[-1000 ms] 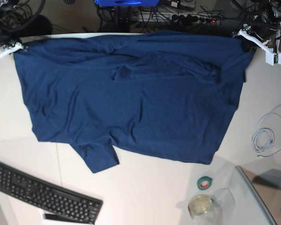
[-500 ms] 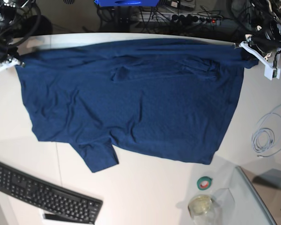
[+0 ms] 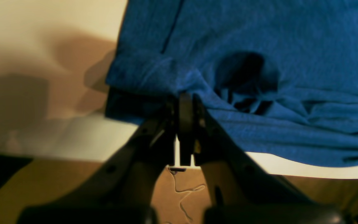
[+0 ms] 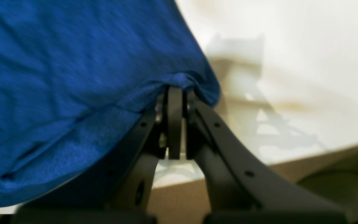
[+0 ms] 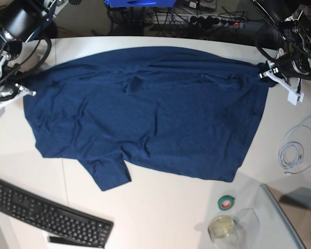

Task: Layout the t-shirt on the table in an organized manner, then fold the t-shirt properly
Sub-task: 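Release and regrasp the shirt corners with both grippers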

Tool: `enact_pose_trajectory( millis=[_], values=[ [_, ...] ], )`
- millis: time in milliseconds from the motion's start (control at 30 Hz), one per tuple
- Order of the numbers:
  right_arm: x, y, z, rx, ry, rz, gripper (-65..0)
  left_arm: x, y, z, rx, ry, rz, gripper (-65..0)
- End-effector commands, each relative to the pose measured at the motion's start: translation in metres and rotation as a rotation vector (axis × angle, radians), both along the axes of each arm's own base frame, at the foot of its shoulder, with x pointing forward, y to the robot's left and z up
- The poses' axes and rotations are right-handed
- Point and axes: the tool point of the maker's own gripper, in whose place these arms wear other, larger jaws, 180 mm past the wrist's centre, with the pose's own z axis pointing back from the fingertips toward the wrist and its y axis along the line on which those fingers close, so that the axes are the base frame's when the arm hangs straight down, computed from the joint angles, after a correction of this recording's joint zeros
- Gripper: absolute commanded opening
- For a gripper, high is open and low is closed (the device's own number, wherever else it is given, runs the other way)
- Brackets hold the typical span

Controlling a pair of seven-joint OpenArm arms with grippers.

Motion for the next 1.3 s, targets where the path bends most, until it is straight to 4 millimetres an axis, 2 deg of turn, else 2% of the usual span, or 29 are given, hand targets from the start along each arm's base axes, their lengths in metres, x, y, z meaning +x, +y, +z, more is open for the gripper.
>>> enact_pose_trajectory(
  millis=[0,133,200,367,533,700,800,967,1167,1267],
  values=[
    [0.007,-0.009,0.006,-0.019,-0.022,-0.005,-65.0,0.011,0.009,0.008,0.013,-0.034,0.005,-65.0],
    [0.005,-0.014,-0.001,-0.005,0.002,-0.014,-65.0,0.022,0.005,-0.003,-0.048,-0.026,0.026,-65.0],
    [0.003,-0.016,-0.001,-0.007,0.005,-0.018,-65.0,0.025,0.009,-0.003,-0.053,-0.025,0.033,-65.0],
    [-0.009,-0.026,0.010,-0.044,0.028,-0.016,-64.8,0.026,0.013,-0.001,-0.048,-0.029,0.036,-65.0],
    [-0.007,-0.024,0.026,-0.065,0.023,0.000,-64.8,0.034,0.012,0.002,-0.054,-0.042,0.035,-65.0],
    [0.005,-0.022,0.031,-0.059,0.001,-0.002,-64.8,0.047,0.010,0.007,-0.061,-0.069,0.035,-65.0],
    [0.016,-0.016,0.032,-0.057,-0.007,0.029,-64.8,0.051,0.006,0.003,-0.088,-0.065,0.043,-65.0],
    [0.029,-0.006,0.018,-0.007,-0.002,0.016,-64.8,0.060,0.001,-0.005,-0.148,-0.046,0.110,-65.0],
    [0.037,-0.005,0.012,-0.005,-0.032,-0.017,-64.5,0.077,0.005,0.000,-0.146,-0.097,0.169,-65.0],
    [0.039,-0.006,0.013,-0.006,-0.038,-0.017,-57.3,0.079,0.006,0.002,-0.145,-0.103,0.167,-65.0]
  ],
)
